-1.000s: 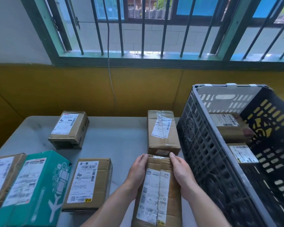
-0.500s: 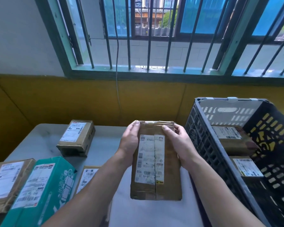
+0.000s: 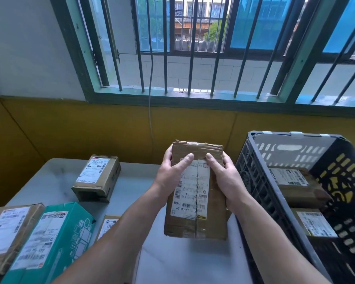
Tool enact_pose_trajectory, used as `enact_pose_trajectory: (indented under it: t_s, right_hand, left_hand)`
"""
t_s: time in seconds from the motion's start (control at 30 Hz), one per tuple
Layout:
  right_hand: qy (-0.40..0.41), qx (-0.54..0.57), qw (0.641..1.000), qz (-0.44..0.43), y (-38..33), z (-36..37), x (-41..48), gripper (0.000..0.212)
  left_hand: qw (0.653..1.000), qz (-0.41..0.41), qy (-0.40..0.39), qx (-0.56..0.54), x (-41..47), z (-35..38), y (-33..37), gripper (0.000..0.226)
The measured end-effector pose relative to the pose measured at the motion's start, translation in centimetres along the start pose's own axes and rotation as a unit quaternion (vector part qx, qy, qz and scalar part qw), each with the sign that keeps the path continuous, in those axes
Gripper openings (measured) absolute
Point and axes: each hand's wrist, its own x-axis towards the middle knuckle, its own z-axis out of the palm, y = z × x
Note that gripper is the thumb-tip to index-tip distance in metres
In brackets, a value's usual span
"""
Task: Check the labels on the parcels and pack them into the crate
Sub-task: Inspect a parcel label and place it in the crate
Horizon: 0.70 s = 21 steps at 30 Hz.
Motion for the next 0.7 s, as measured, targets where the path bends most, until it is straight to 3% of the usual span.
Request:
enact_pose_trajectory:
  t_s: [0.13, 0.3, 0.5, 0.6, 0.7]
  right_hand:
    - [0.023, -0.065, 0.997, -0.025, -0.1, 0.1, 0.1, 0.064]
    - [-0.023, -0.07, 0.996, -0.04, 0.1, -0.3, -0.4, 0.063]
    - [0.04, -0.071, 0.996, -0.044, -0.4, -0.7, -0.4, 0.08]
    - [0.031, -0.079, 0.996, -0.037, -0.3, -0.9, -0.2, 0.073]
    - [-0.038, -0.048, 0.998, -0.019, -0.1, -0.9, -0.2, 0.059]
  left_hand:
    - [1.0, 0.005, -0.007, -0.008, 0.3, -0.2, -0.3, 0.067]
    - [1.0, -0.003, 0.003, -0.013, 0.4, 0.2, -0.7, 0.066]
    - [1.0, 0.004, -0.014, -0.005, 0.4, -0.4, -1.4, 0.076]
    - [1.0, 0.011, -0.002, -0.013, 0.5, -0.4, -1.3, 0.065]
    - [1.0, 0.0, -0.006, -0.023, 0.6, -0.3, -0.9, 0.044]
